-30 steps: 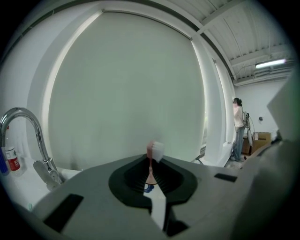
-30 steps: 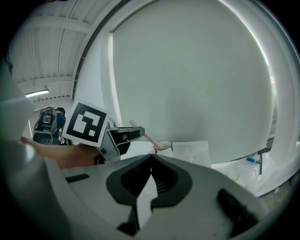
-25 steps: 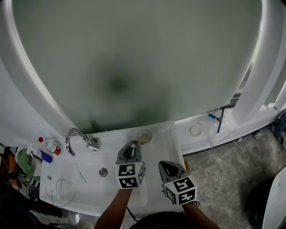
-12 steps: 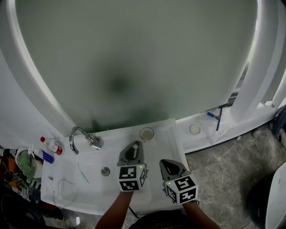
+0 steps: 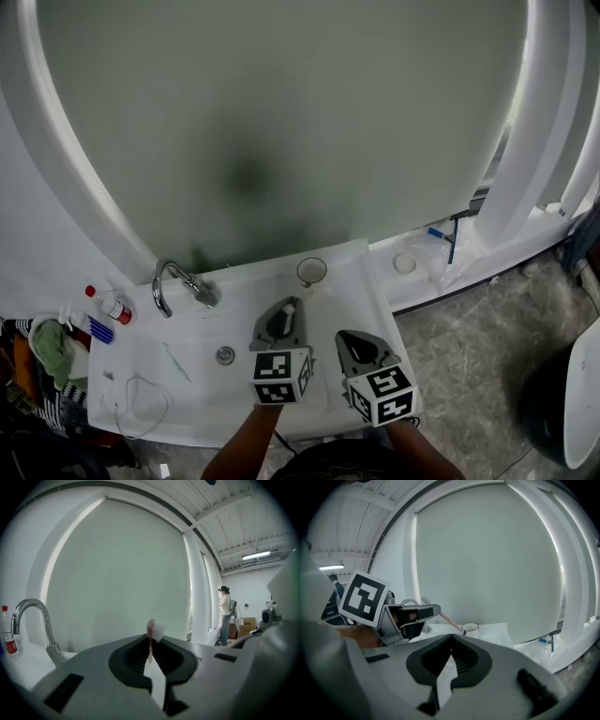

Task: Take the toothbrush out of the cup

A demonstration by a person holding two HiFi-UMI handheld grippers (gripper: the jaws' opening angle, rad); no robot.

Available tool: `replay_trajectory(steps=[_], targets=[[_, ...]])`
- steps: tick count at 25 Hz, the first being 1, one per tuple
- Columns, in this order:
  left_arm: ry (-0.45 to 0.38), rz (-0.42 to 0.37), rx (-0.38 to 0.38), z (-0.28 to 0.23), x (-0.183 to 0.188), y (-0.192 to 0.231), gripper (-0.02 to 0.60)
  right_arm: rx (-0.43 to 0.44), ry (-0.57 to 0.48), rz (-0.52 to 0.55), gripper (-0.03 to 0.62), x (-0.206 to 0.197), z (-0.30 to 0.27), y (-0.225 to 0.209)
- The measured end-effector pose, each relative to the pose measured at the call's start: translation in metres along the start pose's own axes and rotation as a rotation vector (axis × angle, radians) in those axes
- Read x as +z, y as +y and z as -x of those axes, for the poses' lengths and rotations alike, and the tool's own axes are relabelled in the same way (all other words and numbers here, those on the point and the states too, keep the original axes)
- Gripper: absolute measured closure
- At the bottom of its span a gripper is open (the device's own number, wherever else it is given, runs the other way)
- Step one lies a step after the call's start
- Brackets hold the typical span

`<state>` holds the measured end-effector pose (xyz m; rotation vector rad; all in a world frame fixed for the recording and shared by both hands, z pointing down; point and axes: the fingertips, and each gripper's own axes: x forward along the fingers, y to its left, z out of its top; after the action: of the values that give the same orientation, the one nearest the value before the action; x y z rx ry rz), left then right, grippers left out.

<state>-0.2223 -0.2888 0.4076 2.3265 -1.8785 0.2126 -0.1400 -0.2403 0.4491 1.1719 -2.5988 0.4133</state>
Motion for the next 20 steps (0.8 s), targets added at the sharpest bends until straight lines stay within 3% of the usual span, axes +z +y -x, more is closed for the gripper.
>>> replay_trajectory(steps=[10,20], targets=[[0.025,0.017,-0.047,0.018,-0.013,-0.004,0.555,-0.038,0.017,-0.011,0.583,-0.009,0.009,0.016],[0.043,0.037,-0.034,0.027,-0.024,-0.016,0.555,-0.02,0.026,0.004,0.583,-0.012,0.016,0.013]])
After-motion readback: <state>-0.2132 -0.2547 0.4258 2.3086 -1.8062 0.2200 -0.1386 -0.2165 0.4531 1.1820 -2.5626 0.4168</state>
